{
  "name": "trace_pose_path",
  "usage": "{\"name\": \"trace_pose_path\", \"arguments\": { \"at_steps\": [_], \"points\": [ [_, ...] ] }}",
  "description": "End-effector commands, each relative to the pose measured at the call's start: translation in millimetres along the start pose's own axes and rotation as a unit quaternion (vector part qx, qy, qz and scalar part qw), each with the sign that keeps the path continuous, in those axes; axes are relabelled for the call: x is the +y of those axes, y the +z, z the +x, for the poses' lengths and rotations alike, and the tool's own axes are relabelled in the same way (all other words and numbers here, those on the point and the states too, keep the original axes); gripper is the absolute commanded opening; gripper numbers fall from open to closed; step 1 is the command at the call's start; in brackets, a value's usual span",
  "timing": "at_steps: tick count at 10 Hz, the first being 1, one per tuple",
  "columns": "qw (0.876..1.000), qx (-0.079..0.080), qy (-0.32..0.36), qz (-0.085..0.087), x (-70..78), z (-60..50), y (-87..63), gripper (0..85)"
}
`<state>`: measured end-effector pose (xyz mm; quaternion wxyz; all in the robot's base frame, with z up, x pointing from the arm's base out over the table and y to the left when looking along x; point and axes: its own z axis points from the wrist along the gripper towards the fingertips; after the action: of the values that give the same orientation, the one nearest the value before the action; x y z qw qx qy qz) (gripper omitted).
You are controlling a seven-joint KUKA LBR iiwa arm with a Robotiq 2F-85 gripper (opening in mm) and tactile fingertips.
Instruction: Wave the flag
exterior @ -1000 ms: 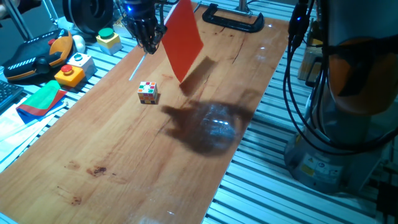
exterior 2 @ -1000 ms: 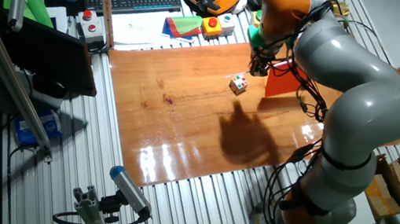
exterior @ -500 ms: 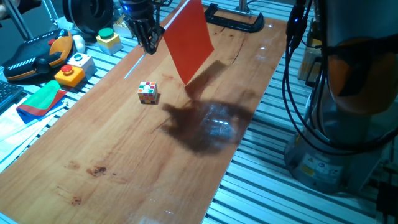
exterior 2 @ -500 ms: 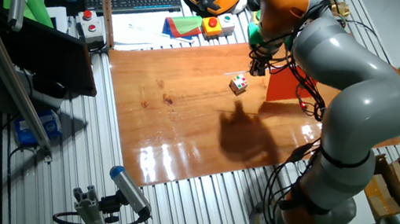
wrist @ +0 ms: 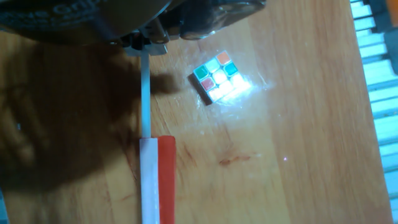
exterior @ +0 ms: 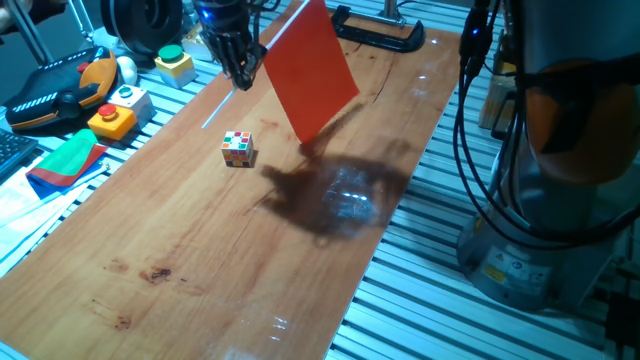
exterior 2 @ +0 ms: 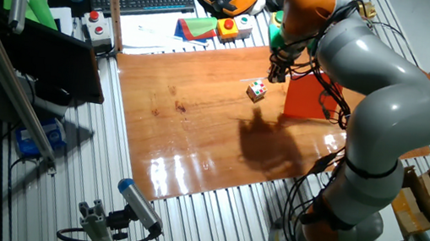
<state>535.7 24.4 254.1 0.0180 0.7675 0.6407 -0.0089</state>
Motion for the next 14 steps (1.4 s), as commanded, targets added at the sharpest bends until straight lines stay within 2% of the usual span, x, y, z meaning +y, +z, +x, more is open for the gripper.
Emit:
{"name": "trace_pose_path", "arguments": {
  "at_steps": [1,3,7,11,14],
  "points": [
    [1.0,0.0,-0.002,0.0,0.4,-0.1,0.7,0.7],
    [1.0,0.002,-0.016,-0.002,3.5,-0.5,6.6,0.7],
    [0.998,0.018,-0.061,-0.013,10.4,-1.1,35.8,0.7],
    [0.995,0.037,-0.09,-0.023,10.1,8.7,59.4,0.7],
    [0.993,0.032,-0.113,-0.028,9.9,20.9,71.5,0.7]
  ]
}}
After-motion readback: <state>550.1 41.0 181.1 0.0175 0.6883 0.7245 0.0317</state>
